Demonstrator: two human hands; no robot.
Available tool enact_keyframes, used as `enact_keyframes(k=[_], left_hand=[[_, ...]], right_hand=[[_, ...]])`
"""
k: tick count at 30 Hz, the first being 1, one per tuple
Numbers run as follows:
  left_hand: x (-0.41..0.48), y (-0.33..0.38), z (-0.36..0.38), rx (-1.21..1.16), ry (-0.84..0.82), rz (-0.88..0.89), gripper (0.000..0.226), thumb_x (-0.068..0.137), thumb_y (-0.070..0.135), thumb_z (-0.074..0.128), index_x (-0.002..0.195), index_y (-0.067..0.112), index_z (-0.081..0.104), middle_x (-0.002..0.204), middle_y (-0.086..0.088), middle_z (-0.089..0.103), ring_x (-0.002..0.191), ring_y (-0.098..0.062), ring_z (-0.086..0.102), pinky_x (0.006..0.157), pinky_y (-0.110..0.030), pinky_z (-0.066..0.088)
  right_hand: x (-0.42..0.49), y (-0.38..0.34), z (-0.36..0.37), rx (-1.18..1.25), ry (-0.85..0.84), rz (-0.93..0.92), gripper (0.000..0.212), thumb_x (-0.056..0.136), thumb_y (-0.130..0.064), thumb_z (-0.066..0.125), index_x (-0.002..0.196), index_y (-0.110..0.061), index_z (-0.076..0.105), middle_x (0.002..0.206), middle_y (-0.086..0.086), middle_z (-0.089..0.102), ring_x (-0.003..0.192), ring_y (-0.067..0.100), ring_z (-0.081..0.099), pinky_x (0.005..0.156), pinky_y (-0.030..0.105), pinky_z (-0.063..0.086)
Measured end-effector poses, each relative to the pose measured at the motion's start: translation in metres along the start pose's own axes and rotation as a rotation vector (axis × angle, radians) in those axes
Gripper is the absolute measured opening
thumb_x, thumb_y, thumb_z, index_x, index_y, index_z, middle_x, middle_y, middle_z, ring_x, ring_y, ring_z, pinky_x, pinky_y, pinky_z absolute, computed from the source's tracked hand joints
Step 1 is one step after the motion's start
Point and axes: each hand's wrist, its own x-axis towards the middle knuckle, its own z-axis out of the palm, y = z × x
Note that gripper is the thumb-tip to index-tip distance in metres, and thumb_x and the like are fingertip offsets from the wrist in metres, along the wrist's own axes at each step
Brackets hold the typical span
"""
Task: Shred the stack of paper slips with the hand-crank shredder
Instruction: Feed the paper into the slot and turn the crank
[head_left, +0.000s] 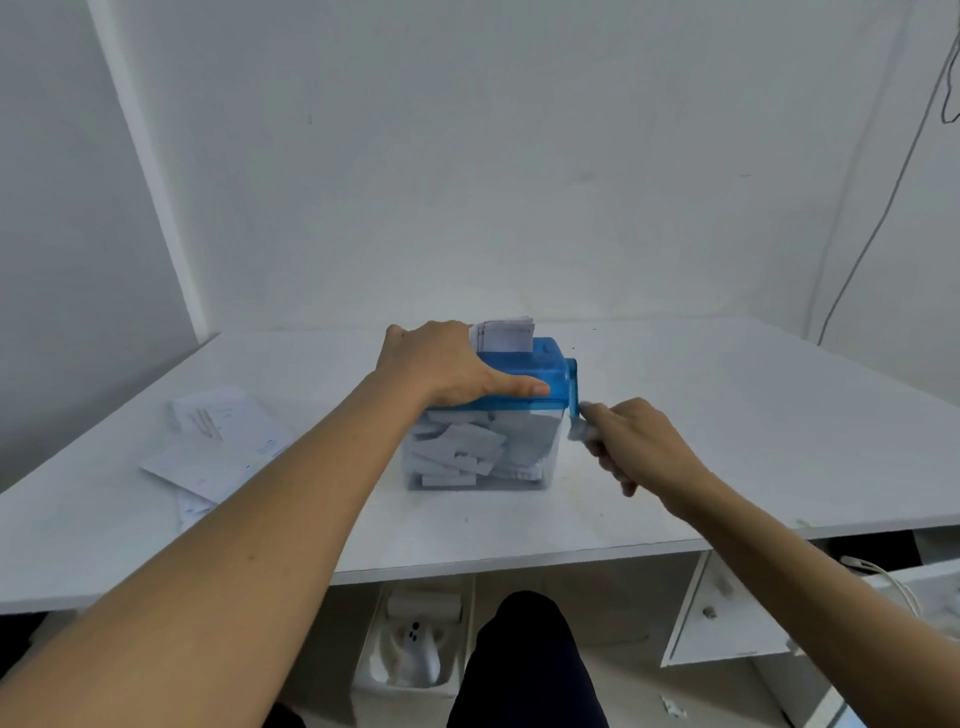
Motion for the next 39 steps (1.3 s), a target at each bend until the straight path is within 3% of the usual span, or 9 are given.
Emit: enact_keyframes(k=[3,8,11,15,21,26,32,36,39], left_hand=[[0.001,-0.001,-0.001,-0.001,-0.002,0.029,0.094,0.045,0.107,0.043,0.111,0.042,0.059,0.100,0.015,0.062,0.094,-0.017,0.055,0.086,-0.039,0.034],[0.005,-0.003,0.003,0.009,-0.006,0.053,0.097,0.045,0.109,0.037,0.115,0.044,0.059,0.102,0.014,0.064,0.095,-0.017,0.057,0.082,-0.039,0.034],[0.007,-0.004,0.004,0.017,0.012,0.060,0.101,0.043,0.110,0.034,0.114,0.044,0.059,0.101,0.014,0.065,0.095,-0.017,0.058,0.082,-0.039,0.036],[0.005,-0.003,0.004,0.028,0.008,0.080,0.092,0.046,0.109,0.035,0.104,0.042,0.061,0.095,0.018,0.064,0.092,-0.015,0.058,0.081,-0.040,0.035],[0.004,-0.003,0.004,0.007,-0.003,0.069,0.111,0.044,0.110,0.034,0.131,0.043,0.055,0.123,0.015,0.063,0.110,-0.018,0.056,0.092,-0.042,0.036],[-0.003,0.000,0.000,0.003,0.020,0.078,0.102,0.057,0.101,0.045,0.136,0.037,0.052,0.133,0.012,0.060,0.119,-0.018,0.055,0.101,-0.041,0.034],[-0.003,-0.001,0.002,-0.011,0.044,0.095,0.097,0.058,0.101,0.046,0.130,0.036,0.056,0.121,0.013,0.064,0.108,-0.016,0.058,0.097,-0.038,0.037],[0.000,-0.002,0.006,0.031,0.064,0.099,0.100,0.057,0.104,0.038,0.128,0.036,0.056,0.118,0.014,0.063,0.104,-0.016,0.058,0.093,-0.038,0.037],[0.002,-0.002,0.008,0.072,0.071,0.096,0.104,0.054,0.107,0.031,0.126,0.036,0.057,0.116,0.014,0.062,0.102,-0.016,0.057,0.090,-0.040,0.036]], right_hand=[[-0.004,-0.018,-0.022,0.245,-0.096,-0.041,0.054,0.099,-0.039,0.054,0.048,-0.021,0.052,0.051,-0.002,0.036,0.044,0.014,0.031,0.045,0.027,0.036],[0.005,-0.027,-0.042,0.241,-0.274,-0.171,0.054,0.096,-0.038,0.062,0.049,-0.024,0.039,0.054,0.000,0.026,0.049,0.016,0.026,0.046,0.028,0.039],[0.012,-0.025,-0.031,0.323,-0.185,-0.224,0.059,0.100,-0.035,0.057,0.043,-0.024,0.048,0.048,-0.004,0.026,0.043,0.016,0.026,0.045,0.029,0.039],[0.029,-0.038,-0.023,0.381,0.058,-0.232,0.041,0.099,-0.032,0.057,0.063,-0.013,0.053,0.043,-0.001,0.037,0.038,0.016,0.035,0.044,0.030,0.044],[0.080,-0.056,-0.026,0.300,0.207,-0.117,0.028,0.090,-0.029,0.055,0.070,-0.012,0.065,0.055,-0.002,0.056,0.049,0.015,0.052,0.048,0.025,0.051],[0.117,-0.043,-0.008,0.303,0.216,-0.050,0.026,0.094,-0.033,0.059,0.078,-0.012,0.058,0.071,-0.005,0.067,0.059,0.015,0.053,0.055,0.025,0.048],[0.124,-0.012,0.017,0.316,0.263,0.026,0.039,0.096,-0.040,0.059,0.068,-0.016,0.045,0.068,0.005,0.054,0.068,0.022,0.050,0.061,0.036,0.046],[0.114,0.001,0.026,0.269,0.242,0.061,0.038,0.100,-0.042,0.053,0.078,-0.011,0.058,0.068,0.006,0.057,0.059,0.019,0.049,0.055,0.029,0.043],[0.105,0.005,0.028,0.191,0.225,0.074,0.034,0.104,-0.027,0.047,0.080,-0.009,0.063,0.066,0.003,0.056,0.054,0.014,0.044,0.047,0.023,0.034]])
